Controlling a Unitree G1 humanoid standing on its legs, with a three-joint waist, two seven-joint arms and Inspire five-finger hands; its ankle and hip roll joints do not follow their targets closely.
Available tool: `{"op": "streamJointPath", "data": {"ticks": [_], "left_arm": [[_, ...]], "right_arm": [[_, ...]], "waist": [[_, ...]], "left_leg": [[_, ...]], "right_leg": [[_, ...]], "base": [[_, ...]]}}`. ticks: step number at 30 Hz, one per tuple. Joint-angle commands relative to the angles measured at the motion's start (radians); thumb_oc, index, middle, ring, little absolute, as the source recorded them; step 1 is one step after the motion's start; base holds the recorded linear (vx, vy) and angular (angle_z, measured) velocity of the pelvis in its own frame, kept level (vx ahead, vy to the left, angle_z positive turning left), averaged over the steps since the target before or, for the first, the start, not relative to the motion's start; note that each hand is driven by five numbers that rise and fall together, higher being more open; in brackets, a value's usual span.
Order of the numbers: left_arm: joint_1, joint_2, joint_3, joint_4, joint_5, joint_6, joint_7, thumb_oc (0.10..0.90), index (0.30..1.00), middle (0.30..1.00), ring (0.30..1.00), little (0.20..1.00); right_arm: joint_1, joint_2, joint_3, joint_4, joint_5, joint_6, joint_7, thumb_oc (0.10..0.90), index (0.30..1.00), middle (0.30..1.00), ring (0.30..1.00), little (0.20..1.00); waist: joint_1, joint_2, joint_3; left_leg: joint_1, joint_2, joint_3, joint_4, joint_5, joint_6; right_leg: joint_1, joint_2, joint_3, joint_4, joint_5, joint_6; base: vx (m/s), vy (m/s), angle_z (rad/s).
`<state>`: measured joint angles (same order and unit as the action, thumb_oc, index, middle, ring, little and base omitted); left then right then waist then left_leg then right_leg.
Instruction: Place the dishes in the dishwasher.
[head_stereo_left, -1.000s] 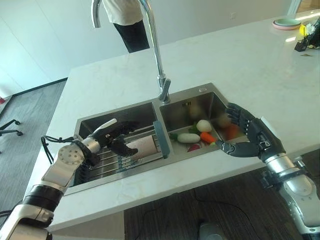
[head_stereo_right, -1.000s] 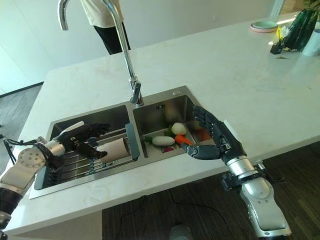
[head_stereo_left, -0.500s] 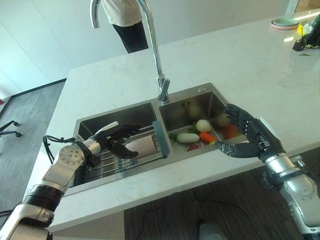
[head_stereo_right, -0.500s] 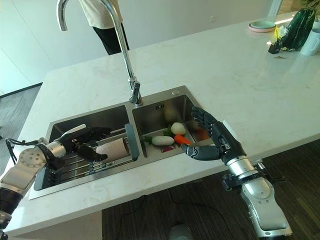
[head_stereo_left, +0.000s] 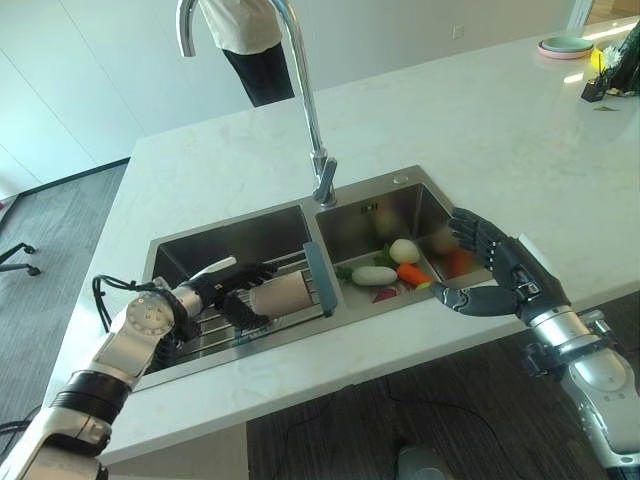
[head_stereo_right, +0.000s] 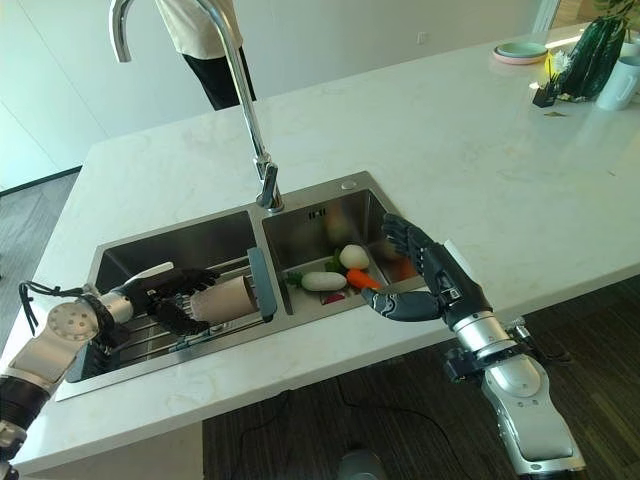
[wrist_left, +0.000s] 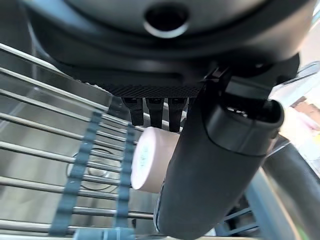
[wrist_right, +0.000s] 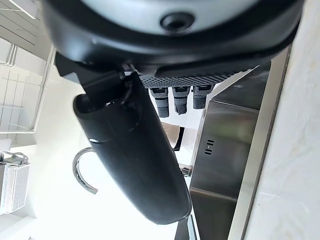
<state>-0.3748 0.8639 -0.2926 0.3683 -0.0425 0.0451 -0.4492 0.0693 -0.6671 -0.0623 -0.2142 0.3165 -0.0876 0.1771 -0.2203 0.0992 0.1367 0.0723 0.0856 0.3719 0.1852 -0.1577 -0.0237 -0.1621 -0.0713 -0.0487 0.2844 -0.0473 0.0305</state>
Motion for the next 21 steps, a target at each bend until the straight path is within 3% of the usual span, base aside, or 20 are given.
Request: {"op": "streamJointPath", "data": {"ticks": [1,20,21], "left_arm": [[-0.156,0.021,0.033,-0.006,0.023,-0.034,0.047,0.800,0.900,0.900,0.900,0.900],[-0.163,-0.056,0.002,0.041,0.100,0.008,0.122,0.800,0.900,0.900,0.900,0.900],[-0.163,-0.062,-0.002,0.056,0.115,0.032,0.115,0.668,0.702,0.702,0.702,0.702]], "right_arm": [[-0.125,-0.019,-0.084,-0.049,0.018,-0.088,-0.016,0.800,0.900,0.900,0.900,0.900],[-0.118,0.011,-0.074,-0.057,0.008,-0.088,-0.009,0.800,0.900,0.900,0.900,0.900],[-0.118,0.011,-0.073,-0.053,0.008,-0.089,-0.009,0.800,0.900,0.900,0.900,0.900]], "waist": [[-0.014,-0.021,-0.055],[-0.026,-0.033,-0.057],[-0.027,-0.034,-0.056]], "left_leg": [[-0.024,0.005,-0.053,0.115,-0.144,0.019],[-0.018,0.003,-0.038,0.115,-0.147,0.026],[-0.018,0.002,-0.037,0.115,-0.146,0.027]], "right_leg": [[0.078,-0.015,0.011,0.016,-0.134,0.121],[0.079,-0.009,0.024,0.016,-0.133,0.122],[0.078,-0.008,0.025,0.016,-0.132,0.122]], "base": [[0.00,0.000,0.00],[0.01,0.001,-0.01],[0.00,0.000,0.00]]}}
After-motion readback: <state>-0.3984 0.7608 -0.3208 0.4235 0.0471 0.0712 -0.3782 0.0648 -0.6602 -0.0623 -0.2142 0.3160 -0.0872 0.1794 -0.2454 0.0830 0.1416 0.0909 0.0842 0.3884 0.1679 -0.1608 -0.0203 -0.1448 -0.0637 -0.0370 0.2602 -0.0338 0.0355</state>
